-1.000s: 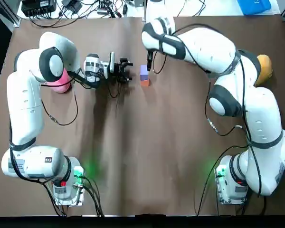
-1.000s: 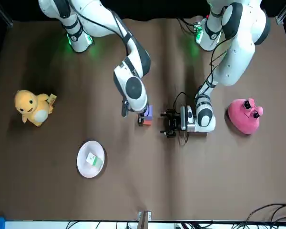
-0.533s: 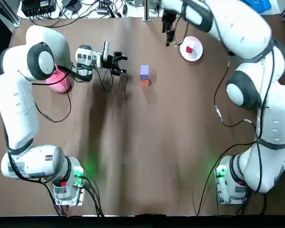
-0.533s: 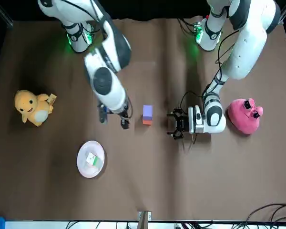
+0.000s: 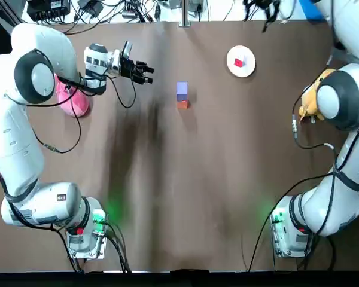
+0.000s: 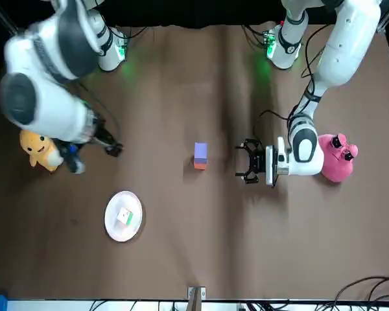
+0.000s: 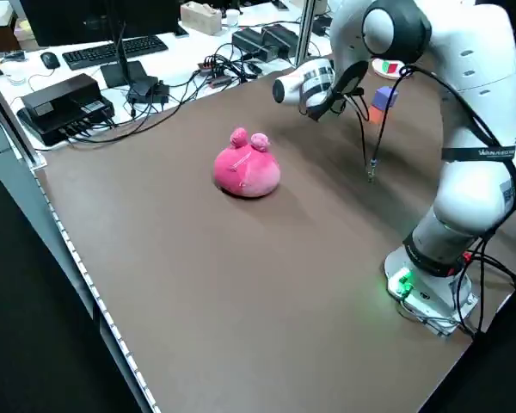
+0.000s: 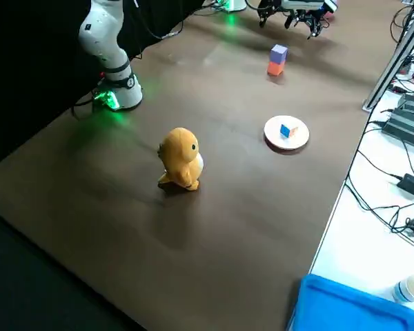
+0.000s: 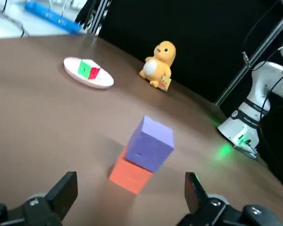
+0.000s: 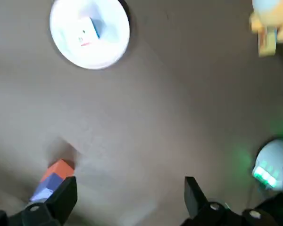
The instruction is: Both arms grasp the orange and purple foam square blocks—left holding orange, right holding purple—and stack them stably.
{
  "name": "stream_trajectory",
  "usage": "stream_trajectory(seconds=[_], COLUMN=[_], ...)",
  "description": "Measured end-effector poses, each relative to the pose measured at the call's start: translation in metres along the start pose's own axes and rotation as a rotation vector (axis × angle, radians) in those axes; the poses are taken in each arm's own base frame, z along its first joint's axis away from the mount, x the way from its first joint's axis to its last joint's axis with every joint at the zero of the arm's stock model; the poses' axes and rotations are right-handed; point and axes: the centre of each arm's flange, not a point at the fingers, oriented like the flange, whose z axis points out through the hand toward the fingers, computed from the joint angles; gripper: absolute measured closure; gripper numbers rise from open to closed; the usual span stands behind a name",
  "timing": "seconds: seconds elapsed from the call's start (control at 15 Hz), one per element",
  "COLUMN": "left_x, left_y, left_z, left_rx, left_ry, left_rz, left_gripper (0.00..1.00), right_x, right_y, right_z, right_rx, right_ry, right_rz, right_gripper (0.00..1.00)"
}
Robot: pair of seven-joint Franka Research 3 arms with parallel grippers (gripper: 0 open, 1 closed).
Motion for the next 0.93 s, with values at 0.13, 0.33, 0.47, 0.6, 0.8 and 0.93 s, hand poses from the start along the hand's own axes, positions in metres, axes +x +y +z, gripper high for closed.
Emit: stream_trajectory(seconds=[0.13,0.33,0.47,0.6,0.8,0.93], left_x=[0.008,0.023,0.021,0.019,0.03,0.042], left_y=[0.009,0.018,0.016,0.014,0.01,0.007], left_z=[-0.008,-0.021,-0.032,-0.042,-0.048,-0.054], left_rx=[0.012,0.03,0.044,0.058,0.081,0.108], left_ry=[-0.032,-0.099,-0.128,-0.149,-0.228,-0.283], left_rz=[-0.08,-0.211,-0.278,-0.361,-0.485,-0.543], left_gripper=[0.0,0.0,0.0,0.0,0.0,0.0], right_x=[0.031,0.107,0.129,0.134,0.124,0.119], right_y=[0.031,0.099,0.125,0.148,0.168,0.178], right_z=[-0.023,-0.048,-0.054,-0.066,-0.088,-0.093], right_rx=[0.031,0.062,0.056,0.016,-0.015,0.003], right_ry=[0.015,0.046,0.052,0.075,0.13,0.155], right_rz=[-0.155,-0.447,-0.545,-0.617,-0.639,-0.654], right_gripper=[0.0,0.0,0.0,0.0,0.0,0.0])
